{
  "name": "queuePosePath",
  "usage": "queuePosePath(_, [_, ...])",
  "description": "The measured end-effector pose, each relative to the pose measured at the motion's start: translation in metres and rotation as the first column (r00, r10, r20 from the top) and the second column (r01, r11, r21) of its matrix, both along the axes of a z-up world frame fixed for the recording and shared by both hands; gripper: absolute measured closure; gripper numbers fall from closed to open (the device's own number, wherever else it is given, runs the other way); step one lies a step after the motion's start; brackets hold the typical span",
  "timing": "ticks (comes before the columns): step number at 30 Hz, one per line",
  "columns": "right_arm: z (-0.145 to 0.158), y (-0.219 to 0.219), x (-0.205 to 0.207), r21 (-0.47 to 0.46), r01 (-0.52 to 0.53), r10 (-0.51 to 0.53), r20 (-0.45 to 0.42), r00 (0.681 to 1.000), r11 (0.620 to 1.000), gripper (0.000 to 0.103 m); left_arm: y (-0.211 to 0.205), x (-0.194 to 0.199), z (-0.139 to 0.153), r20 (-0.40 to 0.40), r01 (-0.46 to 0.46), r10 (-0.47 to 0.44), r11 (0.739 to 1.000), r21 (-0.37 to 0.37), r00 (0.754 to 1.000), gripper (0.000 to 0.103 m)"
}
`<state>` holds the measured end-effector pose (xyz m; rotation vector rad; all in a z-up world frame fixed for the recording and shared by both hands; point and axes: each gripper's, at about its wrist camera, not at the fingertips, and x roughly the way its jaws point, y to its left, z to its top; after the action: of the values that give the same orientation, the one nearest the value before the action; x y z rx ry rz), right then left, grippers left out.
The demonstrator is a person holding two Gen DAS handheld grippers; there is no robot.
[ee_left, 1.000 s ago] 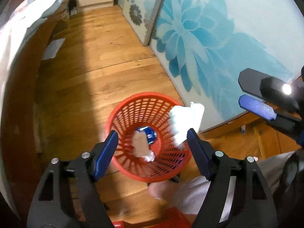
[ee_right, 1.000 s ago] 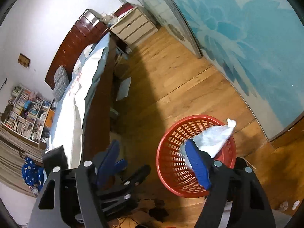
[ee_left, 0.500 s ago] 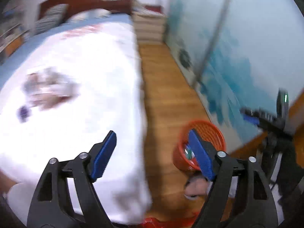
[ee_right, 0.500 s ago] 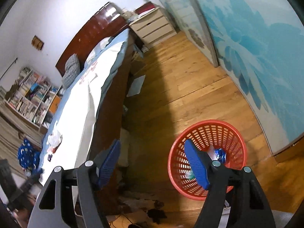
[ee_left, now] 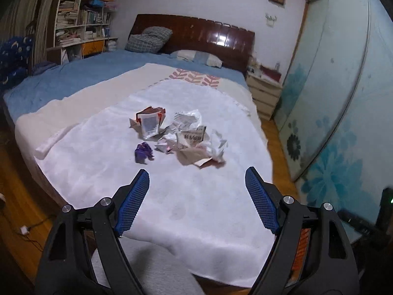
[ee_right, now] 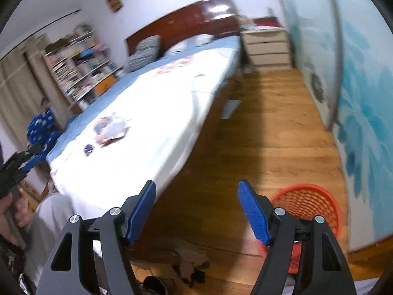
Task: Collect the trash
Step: 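Grasp the purple wrapper with the left gripper while the right gripper grasps a silver packet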
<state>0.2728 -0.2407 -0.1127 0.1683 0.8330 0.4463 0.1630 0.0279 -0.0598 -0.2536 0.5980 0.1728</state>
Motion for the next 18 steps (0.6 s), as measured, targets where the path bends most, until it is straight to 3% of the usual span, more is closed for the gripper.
queuePosePath(6, [0.023, 0.099, 0.034, 0.019, -0.133, 0.133, 0.009, 0.991, 0.991, 0.033, 0.013, -0.005, -0.006, -0.017, -0.022, 0.022, 0.999, -0.024, 1.0, 0.023])
queuePosePath(12, [0.065, 0.227, 0.125, -0.032, -0.268, 0.269, 0.029, 0.963, 0.963, 0.032, 0.014, -0.009, -0.013, -0.048, -0.026, 0.025, 1.0, -0.012, 0.999, 0.023])
queuePosePath(15, [0.06, 0.301, 0.187, -0.097, -0.319, 0.316, -0.044, 0.948, 0.943, 0.033, 0.018, -0.006, -0.017, -0.061, -0.034, 0.032, 0.998, -0.043, 0.998, 0.023])
queuePosePath(18, [0.035, 0.362, 0.238, -0.187, -0.338, 0.314, -0.147, 0.938, 0.922, 0.035, 0.022, -0.005, -0.02, -0.071, -0.042, 0.038, 0.998, -0.056, 0.997, 0.023])
